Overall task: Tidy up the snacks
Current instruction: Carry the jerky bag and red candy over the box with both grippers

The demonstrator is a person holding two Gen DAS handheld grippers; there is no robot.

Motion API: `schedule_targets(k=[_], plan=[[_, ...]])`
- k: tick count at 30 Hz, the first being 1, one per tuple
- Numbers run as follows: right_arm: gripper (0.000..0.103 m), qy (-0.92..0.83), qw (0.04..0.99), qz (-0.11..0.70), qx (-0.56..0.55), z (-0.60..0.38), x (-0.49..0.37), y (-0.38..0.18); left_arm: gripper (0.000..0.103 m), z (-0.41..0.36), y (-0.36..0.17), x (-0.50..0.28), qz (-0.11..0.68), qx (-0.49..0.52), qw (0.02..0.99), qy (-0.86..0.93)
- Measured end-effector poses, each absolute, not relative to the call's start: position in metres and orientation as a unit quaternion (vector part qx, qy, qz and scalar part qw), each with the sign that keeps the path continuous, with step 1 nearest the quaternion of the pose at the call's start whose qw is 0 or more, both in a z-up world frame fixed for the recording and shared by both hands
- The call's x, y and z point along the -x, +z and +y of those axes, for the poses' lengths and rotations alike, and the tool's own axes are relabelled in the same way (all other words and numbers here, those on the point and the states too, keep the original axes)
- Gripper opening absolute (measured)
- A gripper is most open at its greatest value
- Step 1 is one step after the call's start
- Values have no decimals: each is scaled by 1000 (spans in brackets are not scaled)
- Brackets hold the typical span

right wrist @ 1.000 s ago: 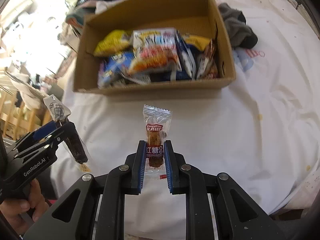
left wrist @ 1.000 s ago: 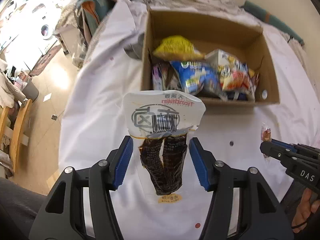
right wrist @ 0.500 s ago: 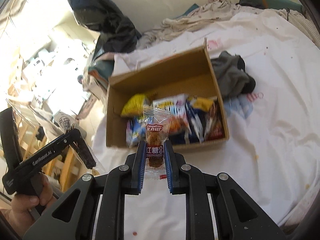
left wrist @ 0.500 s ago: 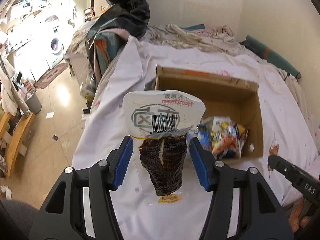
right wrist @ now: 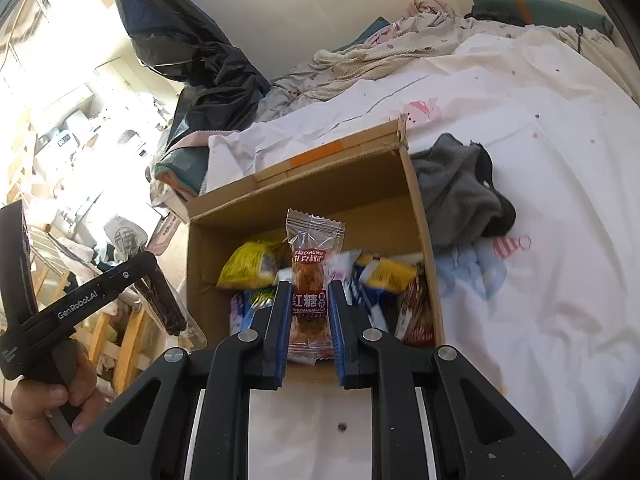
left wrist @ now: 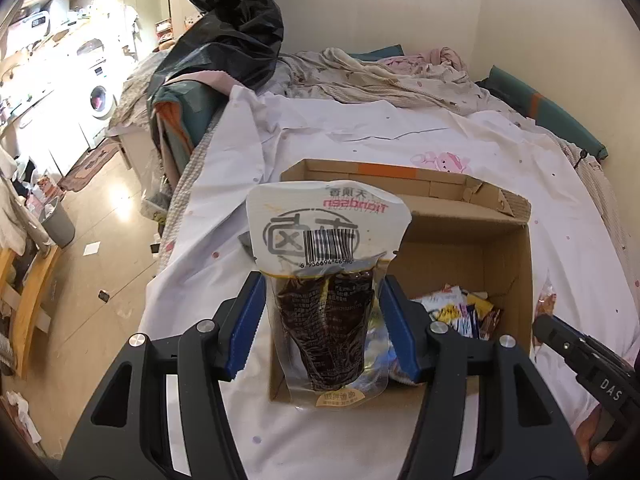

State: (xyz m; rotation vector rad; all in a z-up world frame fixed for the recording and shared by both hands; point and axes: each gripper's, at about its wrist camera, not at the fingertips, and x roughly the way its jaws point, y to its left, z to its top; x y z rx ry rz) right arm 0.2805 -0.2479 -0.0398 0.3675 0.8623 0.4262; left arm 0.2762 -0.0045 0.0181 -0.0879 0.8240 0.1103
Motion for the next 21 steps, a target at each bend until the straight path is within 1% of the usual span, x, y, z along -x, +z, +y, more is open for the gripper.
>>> schedule_targets(k=[12, 16, 19, 21], plan=[[19, 198, 869, 426, -157, -237, -333, -56, 54, -19, 2, -333, 406, 17, 912, 50], [19, 196, 862, 440, -158, -234, -344, -66, 54, -23, -11, -349, 416, 2, 908, 53], [19, 183, 860, 459, -126, -224, -350, -77, 54, -24, -21, -358, 423, 0, 904, 55], [19, 182, 854, 470, -130, -223, -352, -84, 55, -24, -28, -365, 426, -5, 903, 59]])
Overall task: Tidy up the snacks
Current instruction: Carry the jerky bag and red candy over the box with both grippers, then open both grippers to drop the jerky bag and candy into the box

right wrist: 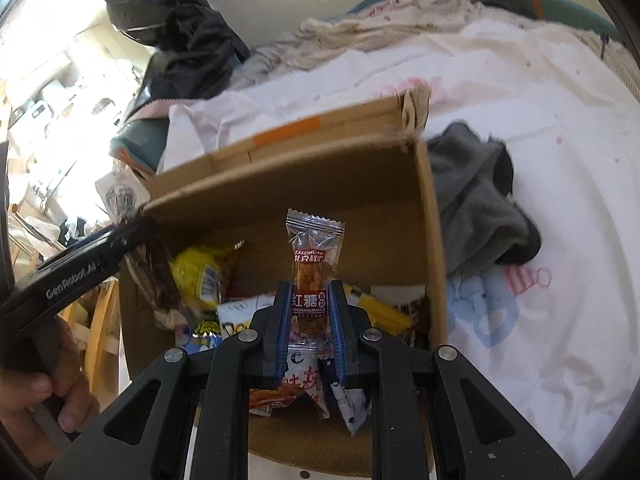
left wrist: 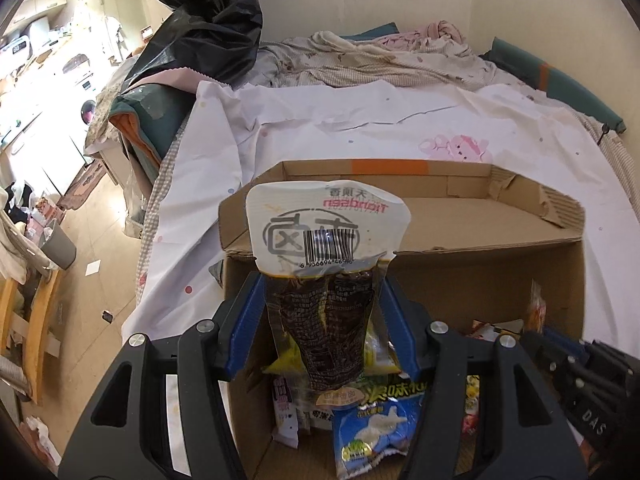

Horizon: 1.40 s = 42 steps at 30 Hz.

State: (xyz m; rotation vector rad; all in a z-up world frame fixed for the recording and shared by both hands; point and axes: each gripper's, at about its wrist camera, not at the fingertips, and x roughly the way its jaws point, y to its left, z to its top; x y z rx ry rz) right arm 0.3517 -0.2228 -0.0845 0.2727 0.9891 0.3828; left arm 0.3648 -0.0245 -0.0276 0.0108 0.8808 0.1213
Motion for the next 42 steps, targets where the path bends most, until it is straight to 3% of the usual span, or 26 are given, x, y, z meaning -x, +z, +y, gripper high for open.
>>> schedule_targets(k=[22, 24, 26, 31, 32, 33, 35, 42], plan=[[22, 175, 835, 498, -153, -229, -358, -97, 64, -24, -36, -370, 443, -3, 895, 46], [23, 177, 834, 498, -158, -231, -359, -96, 69, -25, -34, -368, 441, -6, 896, 44], [23, 178, 834, 496, -162, -231, -359, -95, 82, -27, -31, -363, 431, -16, 901, 48], [25, 197, 833, 484, -184, -232, -357, -88, 87, -30, -25, -355, 424, -20, 905, 36], [33, 200, 834, 480, -186, -233, -356, -85, 87, -29, -24, -353, 424, -16, 905, 32], [52, 201, 834, 477, -190, -234, -356, -83, 87, -28, -22, -351, 422, -12, 906, 29], [81, 206, 835, 467, -206, -237, -354, -79, 87, -25, -20, -346, 420, -7, 907, 29], [82, 190, 839, 449, -241, -254, -348, -65, 87, -1, -10, -316, 413, 24, 910, 39]])
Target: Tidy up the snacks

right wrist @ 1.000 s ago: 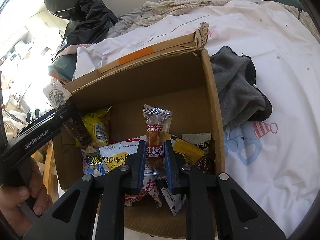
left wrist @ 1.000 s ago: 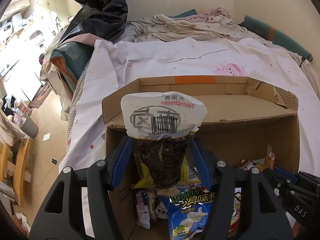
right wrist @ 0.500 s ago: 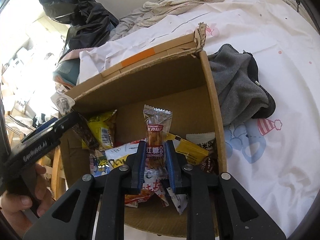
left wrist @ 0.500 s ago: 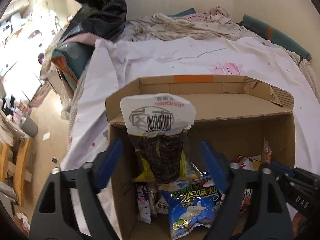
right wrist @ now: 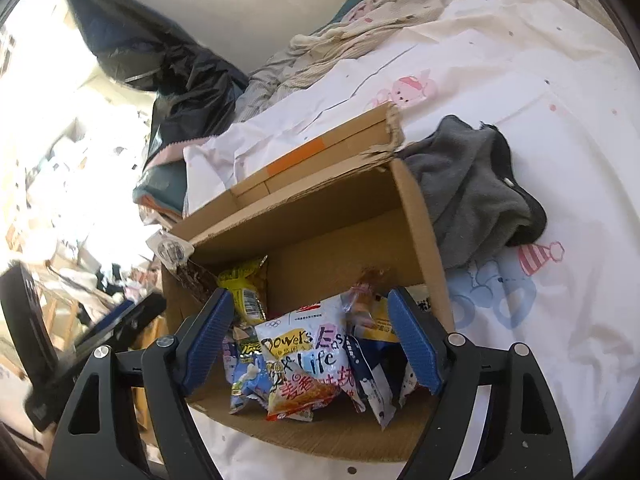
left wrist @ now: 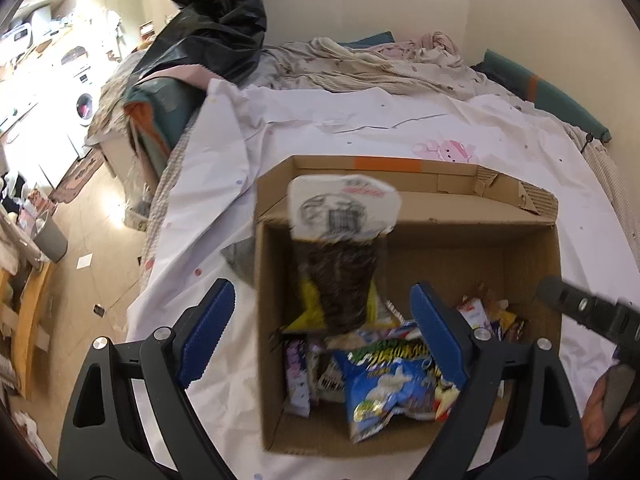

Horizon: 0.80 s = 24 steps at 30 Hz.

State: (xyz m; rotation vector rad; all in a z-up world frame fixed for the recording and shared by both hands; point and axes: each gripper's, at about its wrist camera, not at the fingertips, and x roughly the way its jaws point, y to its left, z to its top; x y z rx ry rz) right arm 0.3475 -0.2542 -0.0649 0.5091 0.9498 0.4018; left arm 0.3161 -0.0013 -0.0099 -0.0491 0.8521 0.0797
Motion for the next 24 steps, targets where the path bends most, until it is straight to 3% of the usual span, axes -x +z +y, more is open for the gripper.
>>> schedule_targets(k=[16, 24], plan=[[103, 179, 905, 358, -142, -242, -244, -14, 87, 24, 5, -206, 369, 69, 926, 29], [103, 137, 922, 349, -98, -241, -196, -12, 87, 26, 17, -161, 352, 68, 934, 17]])
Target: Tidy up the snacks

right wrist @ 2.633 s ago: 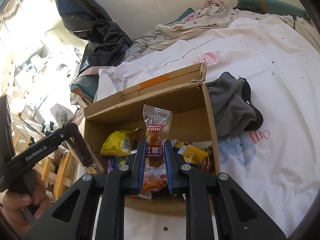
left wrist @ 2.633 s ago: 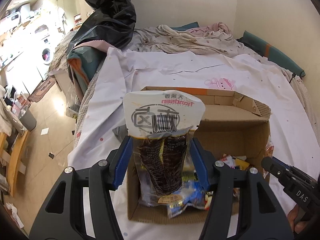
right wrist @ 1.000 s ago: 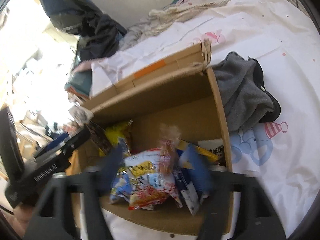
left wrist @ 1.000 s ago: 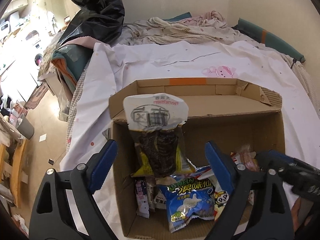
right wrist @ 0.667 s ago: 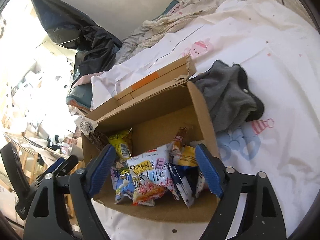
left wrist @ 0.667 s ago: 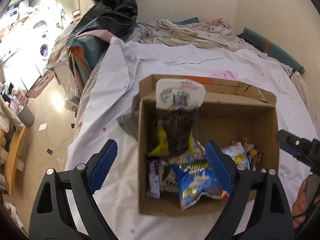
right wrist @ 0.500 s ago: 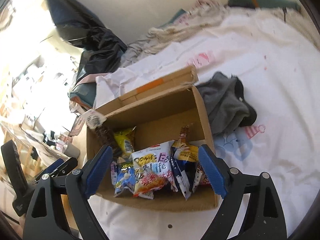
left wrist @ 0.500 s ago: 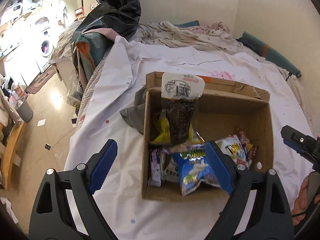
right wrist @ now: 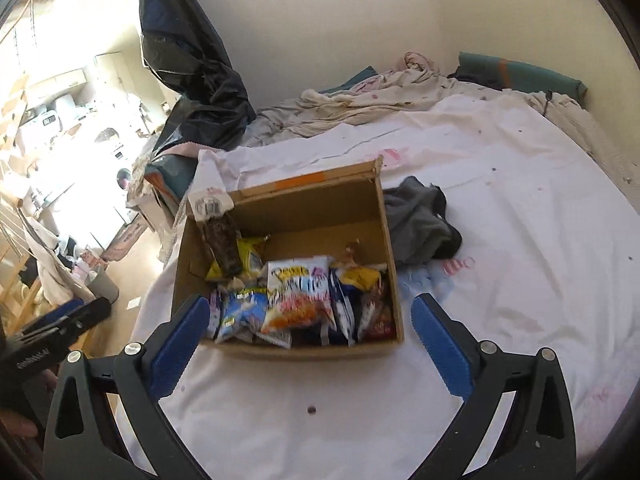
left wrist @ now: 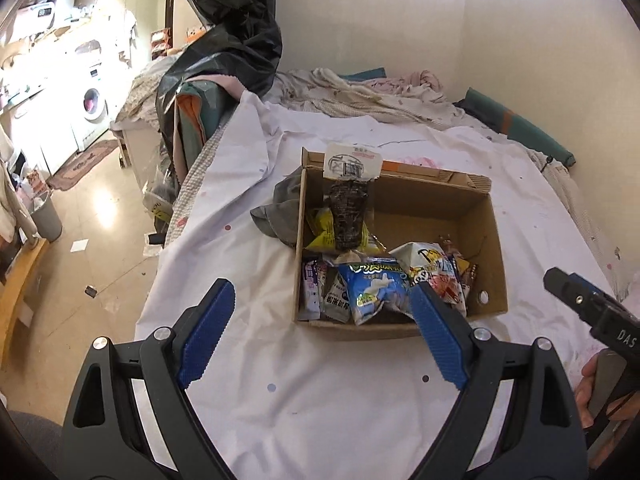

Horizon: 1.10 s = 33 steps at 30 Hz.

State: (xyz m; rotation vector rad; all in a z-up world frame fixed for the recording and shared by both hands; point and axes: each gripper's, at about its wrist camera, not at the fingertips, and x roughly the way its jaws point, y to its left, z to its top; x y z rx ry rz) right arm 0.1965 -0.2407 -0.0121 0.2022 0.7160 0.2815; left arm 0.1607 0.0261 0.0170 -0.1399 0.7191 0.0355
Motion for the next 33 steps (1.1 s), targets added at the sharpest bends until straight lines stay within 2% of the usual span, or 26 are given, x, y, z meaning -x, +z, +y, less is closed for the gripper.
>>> schedule_targets(k=[13, 15, 17, 33], plan=[[103, 137, 921, 356, -83, -225, -161, -24, 87, 27, -3, -132, 370, 85, 925, 30], [103, 136, 922, 355, -79, -222, -163, -25, 91, 22, -3, -131, 365, 67, 928, 35], [103, 134, 920, 359, -78, -220, -166, -28, 103, 21, -2, -131, 358, 62, 931, 38], [103, 123, 920, 367, -68, -213, -168, -34, 103, 19, -3, -135, 357, 59, 931, 35]])
